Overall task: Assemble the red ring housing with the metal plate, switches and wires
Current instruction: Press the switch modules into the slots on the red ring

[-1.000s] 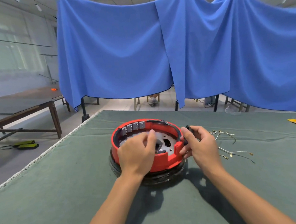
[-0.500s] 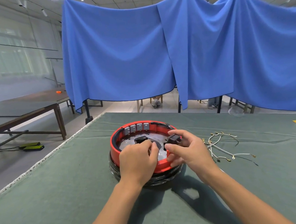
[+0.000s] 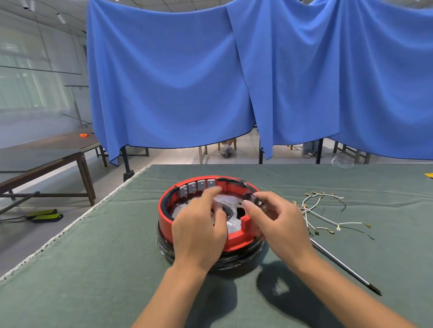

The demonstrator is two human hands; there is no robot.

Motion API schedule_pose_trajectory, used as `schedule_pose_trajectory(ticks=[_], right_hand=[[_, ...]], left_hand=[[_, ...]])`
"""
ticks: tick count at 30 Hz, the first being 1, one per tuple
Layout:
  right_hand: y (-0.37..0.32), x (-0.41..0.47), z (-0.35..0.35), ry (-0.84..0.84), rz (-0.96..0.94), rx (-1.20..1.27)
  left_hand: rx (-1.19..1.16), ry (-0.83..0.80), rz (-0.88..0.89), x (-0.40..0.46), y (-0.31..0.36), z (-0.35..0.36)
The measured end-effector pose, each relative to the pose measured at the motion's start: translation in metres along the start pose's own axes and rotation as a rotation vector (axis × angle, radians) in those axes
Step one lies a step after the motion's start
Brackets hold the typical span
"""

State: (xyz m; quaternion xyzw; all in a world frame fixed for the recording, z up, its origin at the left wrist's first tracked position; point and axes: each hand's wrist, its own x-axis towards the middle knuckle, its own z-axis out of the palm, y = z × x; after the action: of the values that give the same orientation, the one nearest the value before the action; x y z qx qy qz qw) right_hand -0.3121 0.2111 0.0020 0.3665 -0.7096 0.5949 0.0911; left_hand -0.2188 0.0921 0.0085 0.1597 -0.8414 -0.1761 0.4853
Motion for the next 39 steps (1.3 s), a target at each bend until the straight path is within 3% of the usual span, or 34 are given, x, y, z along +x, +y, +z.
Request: schedule_pose_trajectory(ticks=[3, 7, 12, 22, 26, 30, 39], right_hand=[[-0.002, -0.003, 0.001, 0.015, -0.056, -0.101], [-0.008, -0.001, 0.005, -0.053, -0.049, 0.048], [-0.016, 0.001, 0.006, -0.161, 0.234, 0.490], [-0.013, 0.010, 0.001, -0.214, 0.407, 0.663], [-0.015, 0.009, 0.001, -0.331, 0.562, 0.827], [-0.013, 0.011, -0.003, -0.424, 0.660, 0.821], [-0.016, 0.010, -0.001, -0.372, 0.529, 0.673]], left_hand=[[-0.099, 0.097, 0.121, 0.002, 0.012, -0.001], [-0.255, -0.030, 0.172, 0.000, 0.024, -0.002], [-0.349, -0.140, 0.090, -0.002, 0.021, -0.003], [-0.338, -0.187, 0.057, -0.001, 0.016, -0.003], [-0.329, -0.161, 0.070, -0.002, 0.019, 0.001], [-0.392, -0.150, 0.086, -0.001, 0.018, 0.003], [-0.324, -0.049, 0.081, -0.001, 0.016, 0.000]])
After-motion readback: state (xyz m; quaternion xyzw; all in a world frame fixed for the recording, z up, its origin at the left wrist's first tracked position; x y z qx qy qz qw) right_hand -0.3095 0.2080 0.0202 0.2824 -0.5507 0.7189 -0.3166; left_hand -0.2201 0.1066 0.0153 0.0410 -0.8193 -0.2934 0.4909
